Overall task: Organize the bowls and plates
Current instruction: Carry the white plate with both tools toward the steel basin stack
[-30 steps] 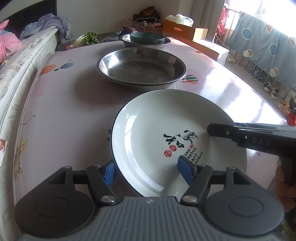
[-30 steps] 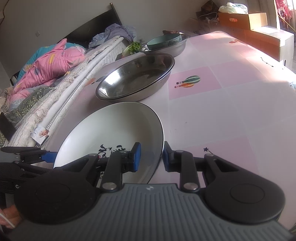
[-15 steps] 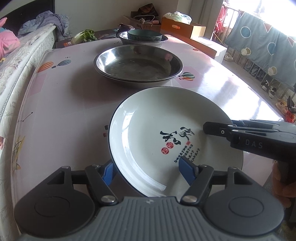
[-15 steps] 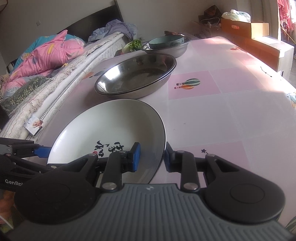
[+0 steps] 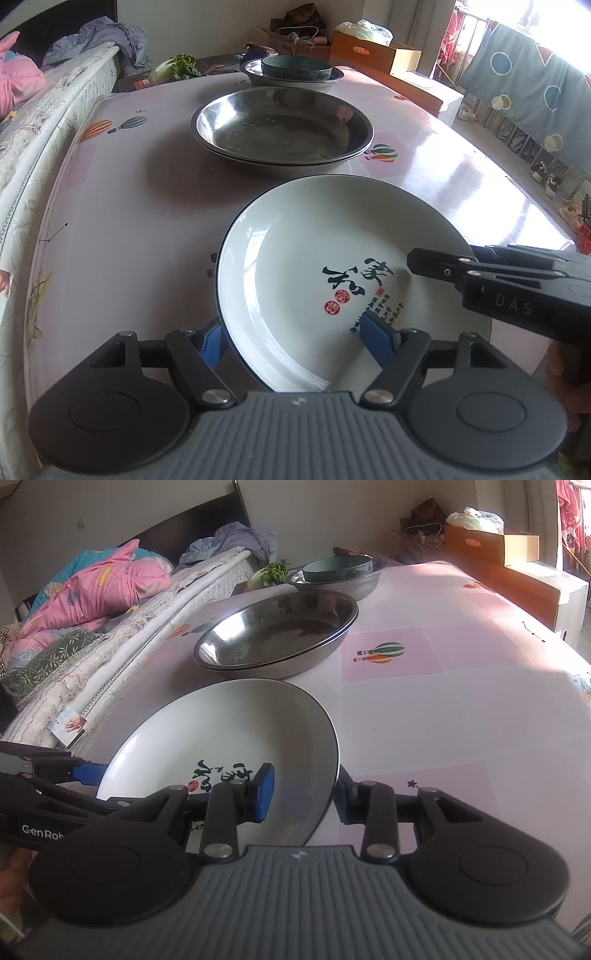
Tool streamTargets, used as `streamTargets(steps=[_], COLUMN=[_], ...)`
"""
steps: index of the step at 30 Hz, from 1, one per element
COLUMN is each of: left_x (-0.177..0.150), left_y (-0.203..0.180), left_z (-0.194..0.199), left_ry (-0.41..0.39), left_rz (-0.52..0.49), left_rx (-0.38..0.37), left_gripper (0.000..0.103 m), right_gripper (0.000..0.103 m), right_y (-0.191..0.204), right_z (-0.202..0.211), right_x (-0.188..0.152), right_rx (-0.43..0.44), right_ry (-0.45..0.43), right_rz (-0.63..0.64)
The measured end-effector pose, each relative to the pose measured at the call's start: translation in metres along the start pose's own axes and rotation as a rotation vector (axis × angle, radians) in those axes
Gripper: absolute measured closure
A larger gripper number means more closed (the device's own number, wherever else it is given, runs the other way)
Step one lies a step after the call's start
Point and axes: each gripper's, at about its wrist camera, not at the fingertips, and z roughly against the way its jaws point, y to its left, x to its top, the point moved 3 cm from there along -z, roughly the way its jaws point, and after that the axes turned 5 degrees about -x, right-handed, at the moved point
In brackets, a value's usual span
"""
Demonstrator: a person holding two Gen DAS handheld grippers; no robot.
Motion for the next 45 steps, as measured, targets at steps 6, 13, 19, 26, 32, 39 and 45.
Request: streamTargets(steps=[6,13,19,26,32,39,45], left_x=[0.002,0.004,0.006,0.006,0.006,0.007,0.008], left_y=[0.000,-0.001,0.000,-0.001,-0.001,-0.001,-0.001], left_z=[-0.002,-0.004,-0.003,0.000,0.004,0.009,0.012], left_ry=[0.002,-0.002,0.001,-0.001,-0.005,-0.015,-0.019], left_rz=[-0.005,0.001,0.015,0.026,0.035,0.038,0.040], left_rx=[0.005,0.014,0.025,0.027,0.025,0.025,0.024], left_gripper=[0.027,0.025,0.027,0.028,0.028,0.028,0.028], right_gripper=[0.070,0.070,0.069,0.069,0.069,0.069,0.069], right_y=[0.001,0.003,0.007,0.006,0.007,0.007,0.007], right_z=[-0.003,-0.003,-0.004,-0.003,0.001,0.004,0.008], right_x=[-0.002,-0.004,0.000,0.002,0.004,0.005,0.007], right_rx=[-0.010,-0.025,-0.052,-0.048,-0.048,-0.044,-0.041], right_ry=[-0.008,-0.031,-0.018,-0.014,-0.016,-0.018,-0.027], right_rz=[0.016,0.031,0.038,0.016,0.008,-0.005,-0.009])
